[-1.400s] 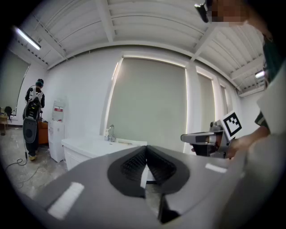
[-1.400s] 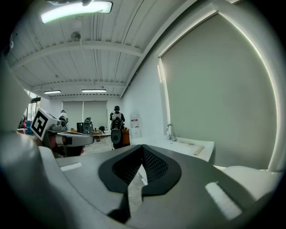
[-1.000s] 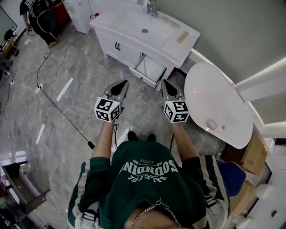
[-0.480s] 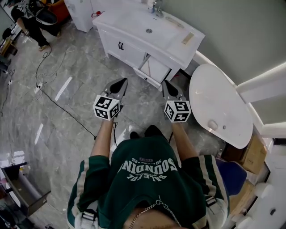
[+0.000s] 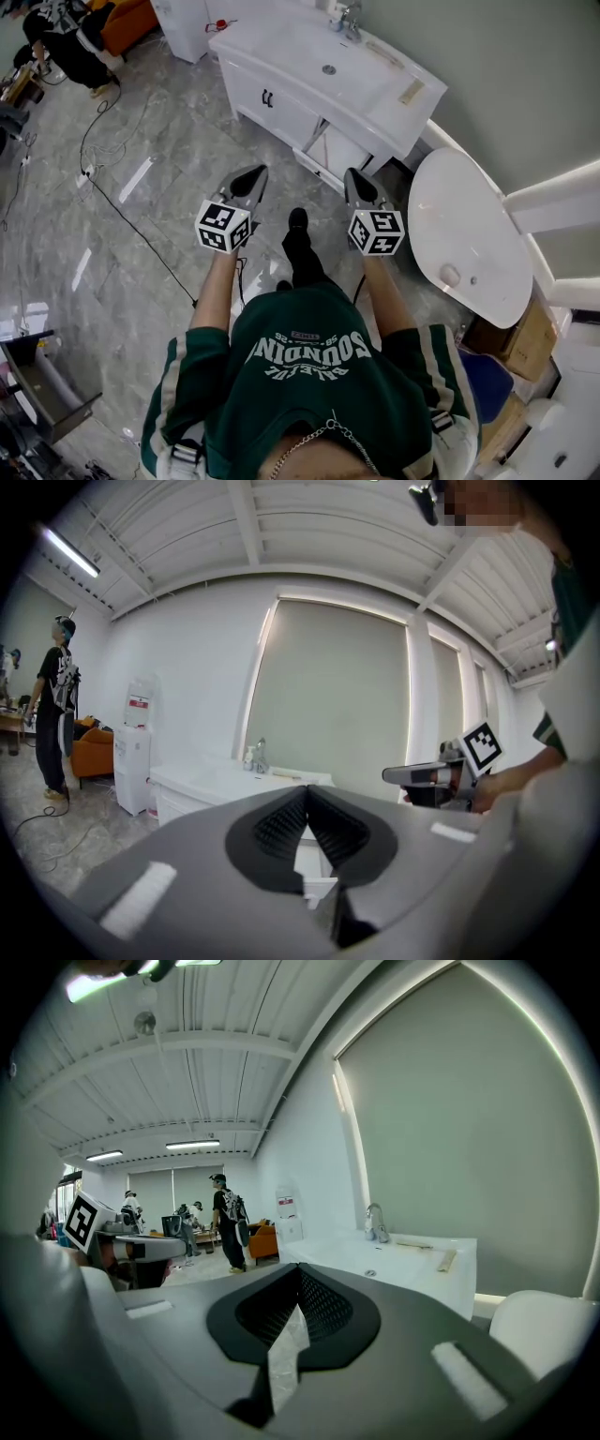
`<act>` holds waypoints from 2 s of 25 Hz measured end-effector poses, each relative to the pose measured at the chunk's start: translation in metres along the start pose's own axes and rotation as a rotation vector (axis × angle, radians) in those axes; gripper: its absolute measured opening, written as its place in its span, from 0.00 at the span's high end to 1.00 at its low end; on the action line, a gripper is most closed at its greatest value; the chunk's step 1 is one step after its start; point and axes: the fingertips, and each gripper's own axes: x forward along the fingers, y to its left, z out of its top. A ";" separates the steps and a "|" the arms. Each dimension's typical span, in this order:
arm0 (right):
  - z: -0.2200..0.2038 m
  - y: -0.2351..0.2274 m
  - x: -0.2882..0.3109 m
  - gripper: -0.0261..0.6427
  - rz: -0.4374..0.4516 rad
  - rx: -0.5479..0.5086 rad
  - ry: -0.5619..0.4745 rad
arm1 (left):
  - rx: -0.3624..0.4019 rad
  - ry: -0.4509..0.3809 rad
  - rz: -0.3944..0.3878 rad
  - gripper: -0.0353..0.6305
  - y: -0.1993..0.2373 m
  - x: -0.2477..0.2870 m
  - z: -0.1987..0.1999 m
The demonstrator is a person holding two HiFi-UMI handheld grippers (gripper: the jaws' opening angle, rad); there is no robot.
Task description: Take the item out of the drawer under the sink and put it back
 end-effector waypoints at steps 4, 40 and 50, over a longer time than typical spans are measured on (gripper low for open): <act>-0.004 -0.002 0.033 0.96 0.019 0.013 0.015 | -0.008 0.016 0.032 0.87 0.027 0.005 -0.003; 0.084 -0.162 0.373 0.96 -0.121 0.080 0.022 | 0.030 0.077 -0.139 0.87 0.251 0.337 0.086; 0.076 -0.187 0.384 0.96 -0.362 0.114 0.026 | 0.056 0.164 -0.440 0.87 0.256 0.409 0.073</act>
